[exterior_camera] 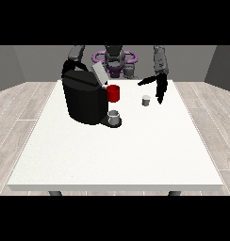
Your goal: Insert the coffee pod into the coffee machine and close the lid
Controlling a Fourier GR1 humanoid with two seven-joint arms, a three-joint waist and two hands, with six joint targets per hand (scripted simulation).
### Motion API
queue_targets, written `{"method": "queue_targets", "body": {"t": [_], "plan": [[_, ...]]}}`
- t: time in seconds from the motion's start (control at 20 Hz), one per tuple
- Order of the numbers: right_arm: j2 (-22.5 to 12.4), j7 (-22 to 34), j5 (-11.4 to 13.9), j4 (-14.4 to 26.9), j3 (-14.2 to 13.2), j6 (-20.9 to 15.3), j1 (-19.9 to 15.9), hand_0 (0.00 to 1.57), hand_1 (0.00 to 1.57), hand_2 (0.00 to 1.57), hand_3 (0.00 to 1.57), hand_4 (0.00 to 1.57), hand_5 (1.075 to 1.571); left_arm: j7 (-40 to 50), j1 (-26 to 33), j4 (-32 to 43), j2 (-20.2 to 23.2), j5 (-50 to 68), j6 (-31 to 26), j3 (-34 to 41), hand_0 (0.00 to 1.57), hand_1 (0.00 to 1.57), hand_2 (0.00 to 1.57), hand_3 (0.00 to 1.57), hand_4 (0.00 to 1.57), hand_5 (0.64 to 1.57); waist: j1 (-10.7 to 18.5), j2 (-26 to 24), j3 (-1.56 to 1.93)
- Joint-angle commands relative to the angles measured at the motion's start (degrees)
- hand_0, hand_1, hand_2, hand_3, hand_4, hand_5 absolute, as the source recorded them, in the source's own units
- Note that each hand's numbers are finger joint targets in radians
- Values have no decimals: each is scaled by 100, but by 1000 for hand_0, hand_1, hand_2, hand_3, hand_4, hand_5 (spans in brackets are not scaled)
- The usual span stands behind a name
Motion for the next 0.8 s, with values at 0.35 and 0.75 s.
{"method": "queue_targets", "body": {"t": [0.35,0.75], "plan": [[-162,312,191,479,-122,-166,-450,0,0,0,0,356,1571,-79,-609,1119,170,-617,90,-44,647,647,718,349,0,1571,45,6,0],[48,-32,124,587,-9,-115,-451,0,0,0,0,453,1571,-371,-729,1626,192,-1378,582,-374,600,600,715,469,0,1571,-99,265,0]]}}
